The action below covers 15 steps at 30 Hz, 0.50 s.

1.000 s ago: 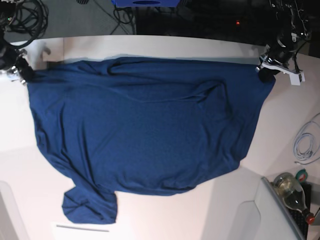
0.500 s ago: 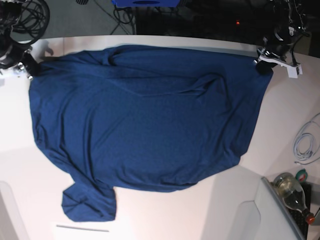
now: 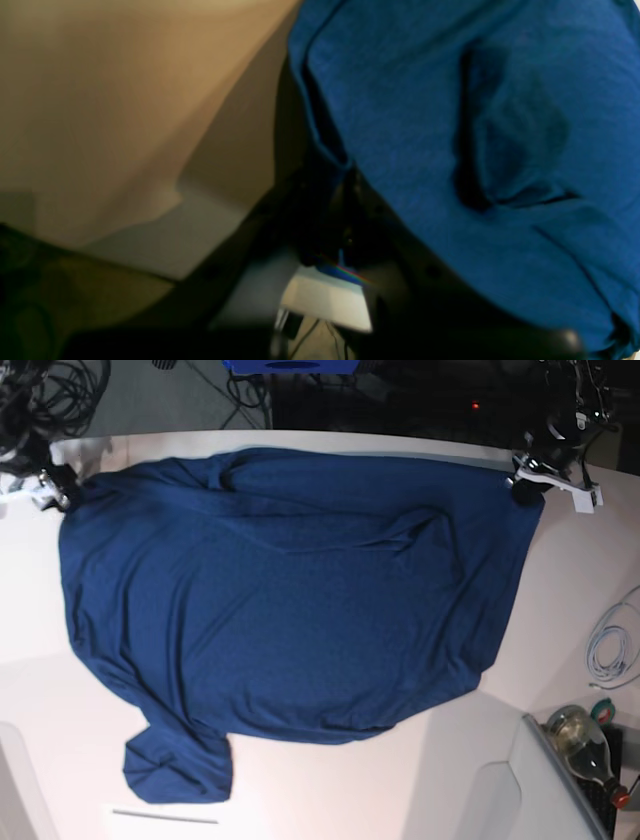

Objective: Layout the t-shirt on the table in an organized manner, then fold the t-shirt properly
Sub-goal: 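Hold both shirt corners and pull them apart to stretch the edge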

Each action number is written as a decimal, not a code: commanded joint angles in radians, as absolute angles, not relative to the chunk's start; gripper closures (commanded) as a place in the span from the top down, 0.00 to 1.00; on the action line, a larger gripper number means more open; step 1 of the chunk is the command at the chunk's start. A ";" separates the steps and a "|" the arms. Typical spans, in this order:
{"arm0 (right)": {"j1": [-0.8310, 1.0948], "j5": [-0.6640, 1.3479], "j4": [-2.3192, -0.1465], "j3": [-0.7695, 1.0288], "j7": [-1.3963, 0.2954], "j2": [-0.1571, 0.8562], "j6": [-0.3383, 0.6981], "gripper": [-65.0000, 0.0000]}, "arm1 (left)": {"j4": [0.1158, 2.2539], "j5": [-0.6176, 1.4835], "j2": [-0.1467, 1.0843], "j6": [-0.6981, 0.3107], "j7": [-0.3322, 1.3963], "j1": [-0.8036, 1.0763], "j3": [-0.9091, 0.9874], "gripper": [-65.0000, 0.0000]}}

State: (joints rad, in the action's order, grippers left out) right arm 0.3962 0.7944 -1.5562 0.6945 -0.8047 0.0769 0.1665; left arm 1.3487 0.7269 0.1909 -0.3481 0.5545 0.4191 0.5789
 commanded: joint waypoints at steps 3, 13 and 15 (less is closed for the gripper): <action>0.432 0.802 -1.590 0.691 -0.768 0.081 0.277 0.46 | 1.354 0.736 0.206 -0.357 0.538 0.426 0.585 0.00; 0.395 0.802 -1.395 0.671 -0.766 0.074 0.320 0.46 | 1.354 0.736 0.206 -0.357 0.538 0.421 0.585 0.00; 0.395 0.802 -1.388 0.622 -0.763 0.081 0.320 0.46 | 1.354 0.736 0.206 -0.357 0.538 0.421 0.585 0.00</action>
State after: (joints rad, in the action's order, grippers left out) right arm 0.3946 0.7979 -1.3808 0.6220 -0.7540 0.0757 0.3077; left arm 1.3396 0.7269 0.1921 -0.3473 0.5541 0.4187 0.5793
